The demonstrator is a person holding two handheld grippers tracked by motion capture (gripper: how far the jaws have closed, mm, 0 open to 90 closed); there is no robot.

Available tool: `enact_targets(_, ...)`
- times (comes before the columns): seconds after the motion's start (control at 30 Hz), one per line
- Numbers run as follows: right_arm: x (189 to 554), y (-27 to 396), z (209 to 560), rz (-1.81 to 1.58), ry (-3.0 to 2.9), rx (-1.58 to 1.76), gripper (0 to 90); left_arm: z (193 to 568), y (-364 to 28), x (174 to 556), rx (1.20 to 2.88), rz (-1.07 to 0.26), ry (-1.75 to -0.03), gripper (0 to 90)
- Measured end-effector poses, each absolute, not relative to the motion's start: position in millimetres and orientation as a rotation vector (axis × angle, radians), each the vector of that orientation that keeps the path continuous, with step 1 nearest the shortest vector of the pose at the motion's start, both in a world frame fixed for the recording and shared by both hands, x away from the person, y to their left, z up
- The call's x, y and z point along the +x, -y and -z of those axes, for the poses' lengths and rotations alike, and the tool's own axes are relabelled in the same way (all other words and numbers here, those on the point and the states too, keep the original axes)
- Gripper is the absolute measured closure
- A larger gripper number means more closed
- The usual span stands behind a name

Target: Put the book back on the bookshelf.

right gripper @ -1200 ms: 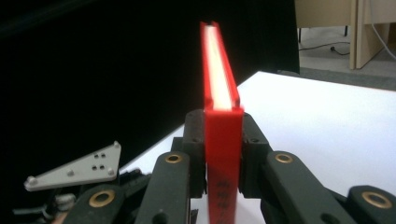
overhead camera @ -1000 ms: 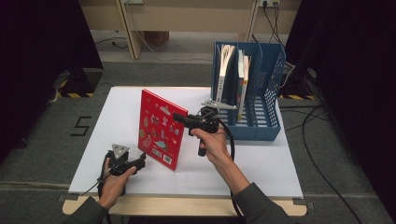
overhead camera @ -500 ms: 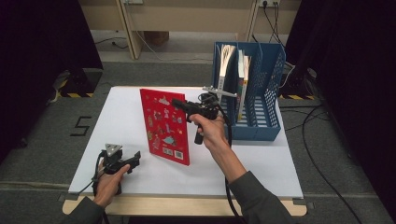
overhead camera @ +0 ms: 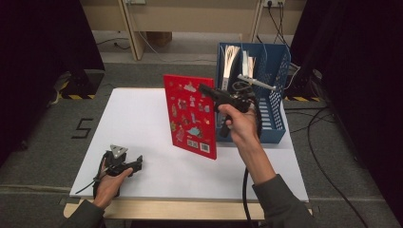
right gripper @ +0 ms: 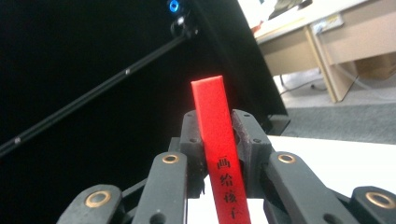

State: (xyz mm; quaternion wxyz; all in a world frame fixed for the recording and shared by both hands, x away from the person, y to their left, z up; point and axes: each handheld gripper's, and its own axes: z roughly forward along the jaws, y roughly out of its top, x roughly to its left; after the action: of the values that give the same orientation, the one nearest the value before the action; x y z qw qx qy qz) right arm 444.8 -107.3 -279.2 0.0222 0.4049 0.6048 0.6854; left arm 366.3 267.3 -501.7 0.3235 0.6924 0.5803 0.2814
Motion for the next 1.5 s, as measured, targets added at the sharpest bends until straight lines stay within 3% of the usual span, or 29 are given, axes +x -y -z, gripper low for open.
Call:
enact_targets(0.93,403,297,238,-2.014,-1.360,1.416,75.7,502,-269,369,1.819,-0.710,-1.548,19.8)
enact_targets(1.5,453,352,224,-1.940,-1.111,1.541,74.3,503,-269,369,1.817,-0.706,-1.553,18.9)
